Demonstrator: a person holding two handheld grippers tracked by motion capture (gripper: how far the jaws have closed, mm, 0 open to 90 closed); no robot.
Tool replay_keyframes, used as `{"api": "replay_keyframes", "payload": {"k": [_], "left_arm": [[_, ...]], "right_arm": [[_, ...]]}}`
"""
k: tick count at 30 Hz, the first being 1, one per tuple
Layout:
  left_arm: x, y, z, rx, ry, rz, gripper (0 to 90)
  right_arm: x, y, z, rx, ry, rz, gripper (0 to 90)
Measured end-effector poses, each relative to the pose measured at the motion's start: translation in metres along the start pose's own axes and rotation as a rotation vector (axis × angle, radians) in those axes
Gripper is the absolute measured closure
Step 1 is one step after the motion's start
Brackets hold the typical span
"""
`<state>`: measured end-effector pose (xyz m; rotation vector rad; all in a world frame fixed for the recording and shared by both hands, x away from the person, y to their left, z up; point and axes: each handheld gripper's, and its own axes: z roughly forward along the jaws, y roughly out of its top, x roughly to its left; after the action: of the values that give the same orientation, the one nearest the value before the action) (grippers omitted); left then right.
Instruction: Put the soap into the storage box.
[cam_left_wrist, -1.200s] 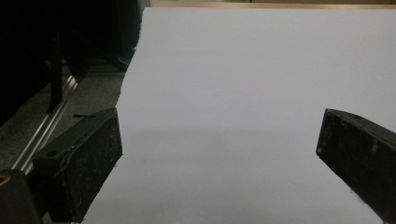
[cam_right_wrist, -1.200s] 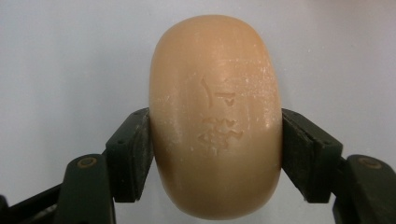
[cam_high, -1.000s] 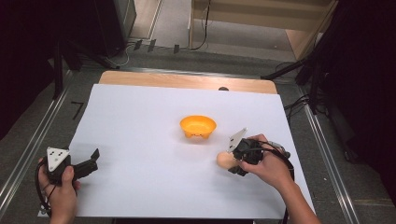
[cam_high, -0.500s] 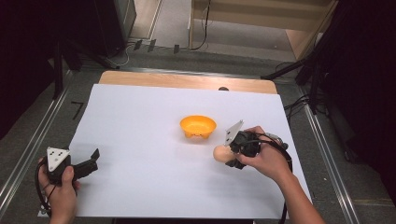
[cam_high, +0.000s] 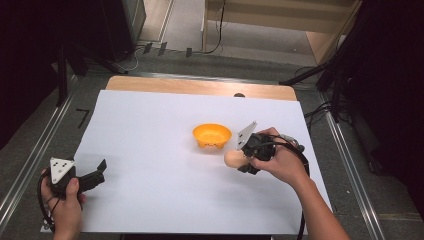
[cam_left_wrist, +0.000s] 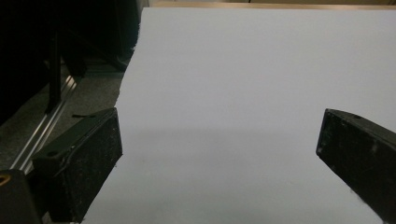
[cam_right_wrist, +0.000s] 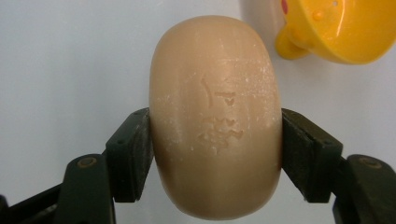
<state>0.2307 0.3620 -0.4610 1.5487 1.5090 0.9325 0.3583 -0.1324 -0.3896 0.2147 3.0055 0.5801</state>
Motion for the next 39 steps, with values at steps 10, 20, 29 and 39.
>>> {"api": "replay_keyframes", "payload": {"k": [10,20,29,39], "left_arm": [[0.0,0.0,0.0,-0.001,-0.002,-0.002,0.8],[0.001,0.0,0.0,0.0,-0.006,-0.005,0.8],[0.001,0.0,0.0,0.001,-0.009,-0.007,0.7],[0.002,0.0,0.0,-0.002,-0.01,-0.018,0.8]], "right_arm": [[-0.011,0.013,-0.004,-0.005,-0.002,-0.018,33.1],[-0.02,0.025,-0.004,-0.008,-0.007,-0.039,33.1],[-0.028,0.036,-0.007,-0.011,-0.009,-0.055,33.0],[-0.036,0.047,-0.007,-0.005,-0.008,-0.073,33.1]]}}
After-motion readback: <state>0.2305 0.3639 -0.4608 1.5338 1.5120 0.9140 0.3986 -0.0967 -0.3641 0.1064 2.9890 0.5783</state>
